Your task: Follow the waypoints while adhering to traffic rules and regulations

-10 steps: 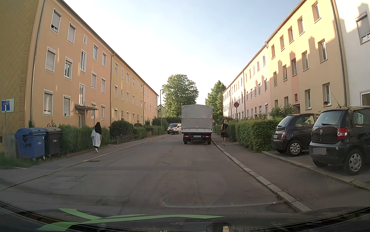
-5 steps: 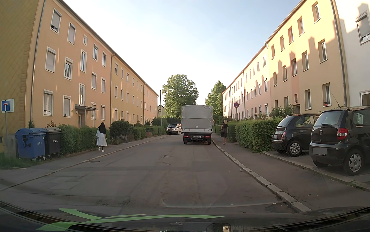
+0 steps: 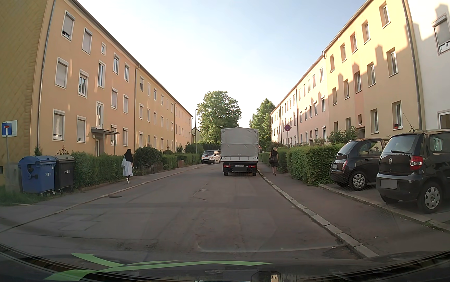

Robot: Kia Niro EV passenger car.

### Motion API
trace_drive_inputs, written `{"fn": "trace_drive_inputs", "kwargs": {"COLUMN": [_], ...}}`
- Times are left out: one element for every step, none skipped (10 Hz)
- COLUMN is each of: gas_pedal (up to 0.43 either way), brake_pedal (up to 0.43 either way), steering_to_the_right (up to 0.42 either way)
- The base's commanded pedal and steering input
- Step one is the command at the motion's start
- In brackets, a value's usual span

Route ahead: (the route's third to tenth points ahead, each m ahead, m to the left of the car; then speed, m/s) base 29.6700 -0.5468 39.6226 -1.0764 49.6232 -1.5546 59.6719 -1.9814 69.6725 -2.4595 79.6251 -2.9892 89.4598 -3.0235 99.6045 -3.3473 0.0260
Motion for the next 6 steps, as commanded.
{"fn": "trace_drive_inputs", "kwargs": {"gas_pedal": [0.0,0.0,0.0,0.0,0.0,0.0], "brake_pedal": [0.0,0.0,0.0,0.0,0.0,0.0], "steering_to_the_right": [-0.045,-0.043,-0.042,-0.042,-0.042,-0.042]}}
